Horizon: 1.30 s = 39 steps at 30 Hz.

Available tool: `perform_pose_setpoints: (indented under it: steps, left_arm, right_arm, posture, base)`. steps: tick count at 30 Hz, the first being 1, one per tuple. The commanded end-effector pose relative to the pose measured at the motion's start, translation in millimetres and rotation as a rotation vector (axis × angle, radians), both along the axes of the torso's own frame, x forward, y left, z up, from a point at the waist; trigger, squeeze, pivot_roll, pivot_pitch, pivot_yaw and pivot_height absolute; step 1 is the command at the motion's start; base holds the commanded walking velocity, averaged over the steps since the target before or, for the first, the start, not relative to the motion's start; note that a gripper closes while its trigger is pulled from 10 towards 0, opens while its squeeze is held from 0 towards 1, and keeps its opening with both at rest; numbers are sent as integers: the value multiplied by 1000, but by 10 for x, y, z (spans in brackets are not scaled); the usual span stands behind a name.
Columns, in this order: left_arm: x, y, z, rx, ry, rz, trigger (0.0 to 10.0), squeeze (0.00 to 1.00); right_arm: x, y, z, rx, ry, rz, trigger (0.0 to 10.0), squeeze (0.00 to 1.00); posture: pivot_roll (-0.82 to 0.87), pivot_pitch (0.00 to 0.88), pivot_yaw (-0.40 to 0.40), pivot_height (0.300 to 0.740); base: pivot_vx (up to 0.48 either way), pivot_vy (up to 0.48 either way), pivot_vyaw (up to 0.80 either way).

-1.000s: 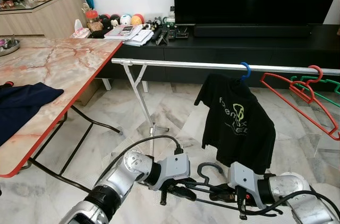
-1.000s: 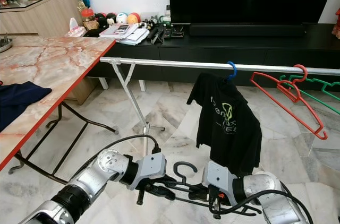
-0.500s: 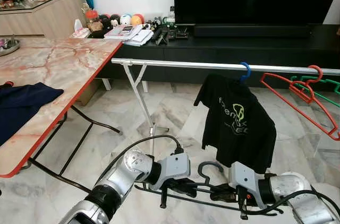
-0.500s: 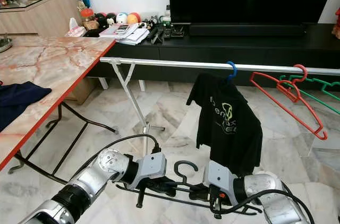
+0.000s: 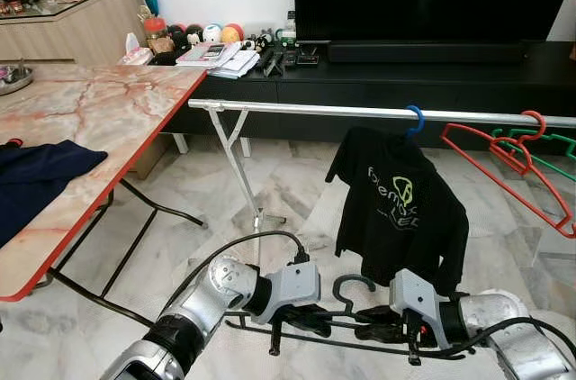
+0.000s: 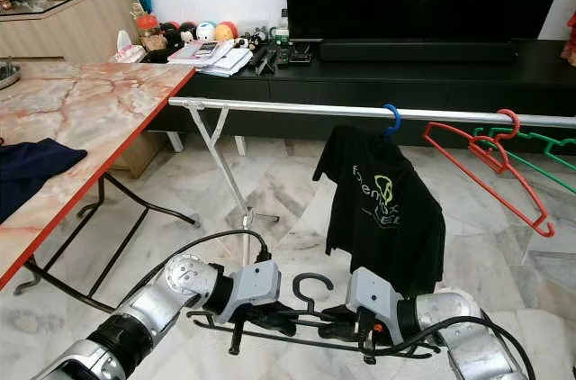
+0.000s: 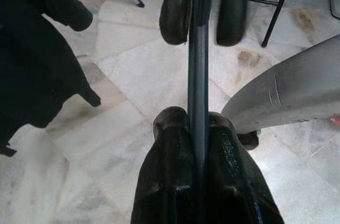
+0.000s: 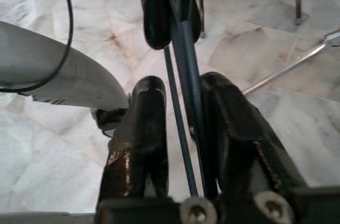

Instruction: Hang hanger

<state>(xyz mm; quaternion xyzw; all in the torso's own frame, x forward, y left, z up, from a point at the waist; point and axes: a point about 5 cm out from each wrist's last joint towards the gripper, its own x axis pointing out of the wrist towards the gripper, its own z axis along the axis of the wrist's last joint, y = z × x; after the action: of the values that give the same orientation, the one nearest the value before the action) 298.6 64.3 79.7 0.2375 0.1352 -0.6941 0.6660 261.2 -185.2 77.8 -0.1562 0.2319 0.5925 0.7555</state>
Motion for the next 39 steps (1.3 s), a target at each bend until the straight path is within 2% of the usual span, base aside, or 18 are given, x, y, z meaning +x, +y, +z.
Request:
perform_pose_setpoints:
  steps: [1, 12, 14, 19, 20, 21, 22, 23, 24, 25, 26, 27, 28, 34, 35, 36, 38, 39]
  left_arm:
    - [15, 63, -12, 20, -7, 11, 0, 0]
    - [-66, 271, -213, 100, 21, 37, 0, 0]
    - [-121, 396, -320, 162, 26, 41, 0, 0]
    - [-183, 553, -441, 214, 46, 78, 0, 0]
    - [-208, 649, -507, 231, 46, 128, 0, 0]
    - [-225, 721, -565, 226, 42, 204, 0, 0]
    - [-225, 721, -565, 226, 42, 204, 0, 0]
    - [-218, 764, -610, 210, 23, 301, 0, 0]
    - [-204, 793, -636, 201, 6, 377, 0, 0]
    - [-196, 832, -669, 192, -1, 465, 5765, 0]
    - [-195, 860, -693, 187, -4, 522, 5765, 0]
    - [-202, 908, -726, 177, -10, 606, 10000, 0]
    - [-253, 1028, -805, 145, 9, 785, 10000, 0]
    - [-519, 1307, -979, 68, 48, 1085, 10000, 0]
    - [-595, 1398, -1009, 19, 78, 1202, 10000, 0]
    - [-629, 1430, -1017, -13, 102, 1258, 10000, 0]
    - [-749, 1506, -1026, -62, 105, 1354, 10000, 0]
    - [-766, 1513, -1025, -64, 98, 1360, 10000, 0]
  right_arm:
    - [6, 18, 62, 0, -10, 28, 10000, 1000]
    - [6, -122, 14, -87, -7, 11, 10000, 1000]
    - [33, -141, 6, -94, -23, -16, 10000, 1000]
    - [84, -167, -13, -100, -52, -70, 10000, 1000]
    - [135, -211, -54, -125, -90, -141, 10000, 1000]
    - [193, -278, -129, -165, -126, -244, 10000, 506]
    - [193, -278, -129, -165, -126, -244, 10000, 506]
    - [219, -325, -202, -179, -141, -329, 10000, 0]
    - [223, -347, -254, -176, -137, -385, 10000, 0]
    - [223, -372, -329, -182, -129, -460, 10000, 0]
    - [218, -389, -382, -189, -122, -511, 10000, 0]
    - [199, -401, -465, -195, -117, -581, 10000, 0]
    - [110, -406, -668, -189, -55, -729, 10000, 0]
    - [-254, -305, -1153, -192, 119, -963, 10000, 0]
    - [-383, -272, -1274, -199, 174, -1028, 10000, 0]
    - [-440, -263, -1323, -209, 194, -1061, 10000, 0]
    - [-564, -237, -1433, -175, 276, -1230, 10000, 0]
    - [-575, -232, -1443, -166, 286, -1255, 10000, 0]
  posture:
    - [-67, 20, 73, 740]
    - [-70, 1, 71, 740]
    - [-67, 0, 71, 740]
    - [-66, 0, 73, 740]
    - [-65, 0, 73, 740]
    - [-60, 0, 73, 740]
    - [-60, 0, 73, 740]
    - [-57, 1, 71, 740]
    - [-56, 4, 72, 740]
    - [-54, 11, 72, 740]
    - [-52, 13, 71, 740]
    - [-48, 15, 71, 740]
    - [-39, 21, 72, 740]
    - [-19, 24, 69, 740]
    - [-12, 25, 68, 740]
    - [-6, 25, 67, 740]
    - [-3, 26, 66, 740]
    - [-3, 26, 66, 740]
  base:
    - [0, 0, 0]
    - [0, 0, 0]
    - [0, 0, 0]
    - [0, 0, 0]
    - [0, 0, 0]
    - [0, 0, 0]
    - [0, 0, 0]
    - [0, 0, 0]
    - [0, 0, 0]
    - [0, 0, 0]
    - [0, 0, 0]
    - [0, 0, 0]
    - [0, 0, 0]
    - [0, 0, 0]
    - [0, 0, 0]
    - [0, 0, 0]
    - [0, 0, 0]
    - [0, 0, 0]
